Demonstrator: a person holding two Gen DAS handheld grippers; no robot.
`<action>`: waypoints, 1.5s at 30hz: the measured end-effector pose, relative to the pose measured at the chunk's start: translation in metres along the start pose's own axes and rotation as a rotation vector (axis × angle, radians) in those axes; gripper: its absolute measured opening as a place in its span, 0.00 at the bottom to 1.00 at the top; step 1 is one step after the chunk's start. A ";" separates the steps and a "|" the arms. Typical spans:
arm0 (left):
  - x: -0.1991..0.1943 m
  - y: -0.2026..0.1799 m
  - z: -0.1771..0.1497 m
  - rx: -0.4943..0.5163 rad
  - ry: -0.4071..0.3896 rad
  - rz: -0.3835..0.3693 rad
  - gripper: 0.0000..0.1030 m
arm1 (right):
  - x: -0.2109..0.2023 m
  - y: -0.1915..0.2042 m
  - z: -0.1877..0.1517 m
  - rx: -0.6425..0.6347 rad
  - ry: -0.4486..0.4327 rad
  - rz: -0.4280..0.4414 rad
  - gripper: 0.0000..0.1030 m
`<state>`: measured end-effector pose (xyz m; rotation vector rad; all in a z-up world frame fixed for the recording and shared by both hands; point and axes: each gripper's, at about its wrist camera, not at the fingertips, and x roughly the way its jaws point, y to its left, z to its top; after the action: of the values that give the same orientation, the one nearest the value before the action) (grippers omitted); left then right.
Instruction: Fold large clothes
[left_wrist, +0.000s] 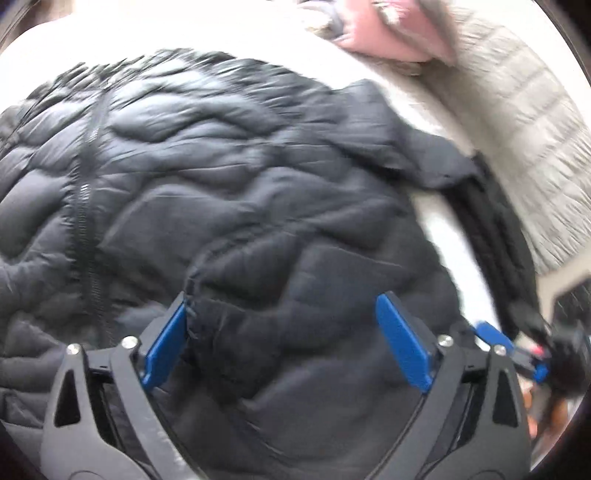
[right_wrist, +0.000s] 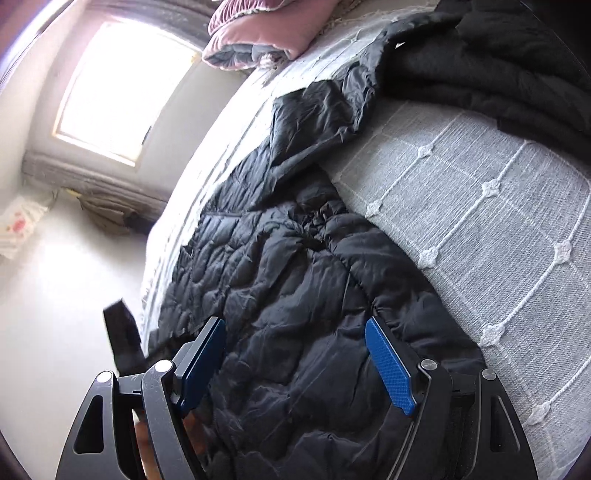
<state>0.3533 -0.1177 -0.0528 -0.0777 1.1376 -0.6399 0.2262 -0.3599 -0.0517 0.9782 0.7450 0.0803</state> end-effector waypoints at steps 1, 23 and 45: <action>-0.007 -0.008 -0.006 0.028 -0.017 -0.040 0.93 | -0.002 -0.001 0.001 0.007 -0.009 0.002 0.77; -0.037 -0.054 -0.051 0.076 0.019 -0.011 0.93 | -0.050 -0.027 0.020 0.056 -0.230 -0.172 0.77; -0.141 0.107 -0.086 -0.137 -0.349 0.668 1.00 | -0.007 -0.003 0.054 -0.140 -0.157 -0.193 0.77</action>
<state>0.2885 0.0642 -0.0144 0.0719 0.7954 0.0498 0.2530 -0.4030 -0.0325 0.7663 0.6767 -0.1099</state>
